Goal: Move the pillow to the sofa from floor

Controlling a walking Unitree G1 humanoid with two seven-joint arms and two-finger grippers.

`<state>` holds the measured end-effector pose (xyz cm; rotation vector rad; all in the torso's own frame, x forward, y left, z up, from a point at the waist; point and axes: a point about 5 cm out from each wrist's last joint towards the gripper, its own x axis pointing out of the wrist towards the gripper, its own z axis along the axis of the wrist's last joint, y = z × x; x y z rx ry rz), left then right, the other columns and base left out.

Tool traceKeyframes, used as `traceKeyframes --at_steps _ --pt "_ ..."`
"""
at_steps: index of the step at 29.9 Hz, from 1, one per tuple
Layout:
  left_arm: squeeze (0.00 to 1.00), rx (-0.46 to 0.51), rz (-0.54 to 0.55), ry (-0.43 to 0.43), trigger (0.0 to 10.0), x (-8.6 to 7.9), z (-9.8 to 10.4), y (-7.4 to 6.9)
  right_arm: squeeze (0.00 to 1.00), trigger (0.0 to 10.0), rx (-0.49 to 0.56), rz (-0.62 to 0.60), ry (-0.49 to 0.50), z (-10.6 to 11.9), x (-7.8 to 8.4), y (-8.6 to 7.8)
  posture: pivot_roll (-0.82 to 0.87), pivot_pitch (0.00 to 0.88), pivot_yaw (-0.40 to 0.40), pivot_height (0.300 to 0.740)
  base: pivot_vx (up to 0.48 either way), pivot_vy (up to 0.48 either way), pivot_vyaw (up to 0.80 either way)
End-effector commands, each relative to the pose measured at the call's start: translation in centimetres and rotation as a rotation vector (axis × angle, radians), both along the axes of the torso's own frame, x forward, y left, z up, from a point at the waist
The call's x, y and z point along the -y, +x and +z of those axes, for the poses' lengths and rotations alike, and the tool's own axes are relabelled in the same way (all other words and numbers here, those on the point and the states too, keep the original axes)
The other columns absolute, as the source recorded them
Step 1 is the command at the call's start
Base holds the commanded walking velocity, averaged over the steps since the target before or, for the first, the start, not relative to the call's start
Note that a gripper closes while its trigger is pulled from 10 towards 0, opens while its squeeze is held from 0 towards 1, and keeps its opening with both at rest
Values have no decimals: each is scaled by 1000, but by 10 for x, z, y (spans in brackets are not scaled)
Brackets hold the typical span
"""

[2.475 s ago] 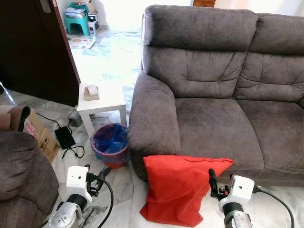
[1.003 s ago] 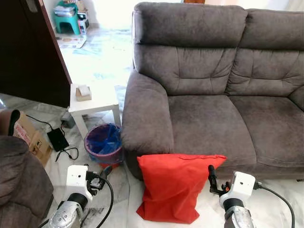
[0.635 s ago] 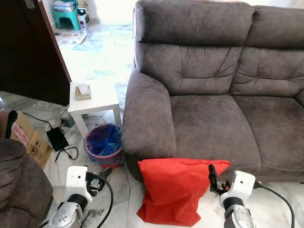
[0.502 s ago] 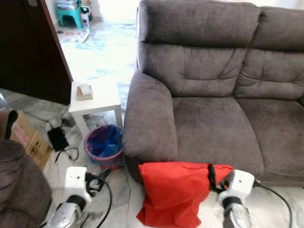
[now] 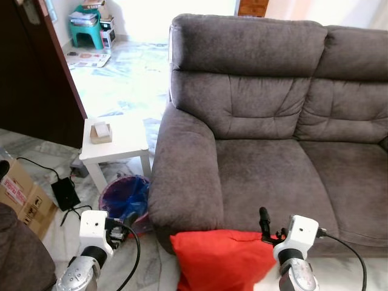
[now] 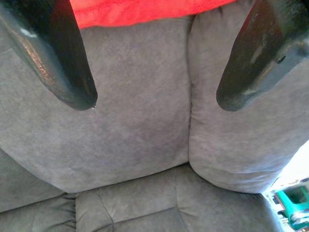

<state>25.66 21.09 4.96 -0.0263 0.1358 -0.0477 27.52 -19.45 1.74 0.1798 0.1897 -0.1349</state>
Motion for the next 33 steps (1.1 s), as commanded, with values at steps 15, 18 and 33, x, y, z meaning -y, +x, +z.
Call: traceKeyframes --at_steps 15,18,33 --pt "0 -7 -16 -14 10000 6 0 -1 0 10000 6 -29 -6 0 7 -2 83 92 -4 740 0 0 0" --pt "0 -8 -16 -17 10000 6 0 -1 0 10000 1 -33 3 -1 7 -2 83 92 -6 740 241 0 0" --pt "0 -7 -25 0 10000 8 1 -1 0 10000 4 -26 5 0 4 1 88 95 -9 740 196 0 -360"
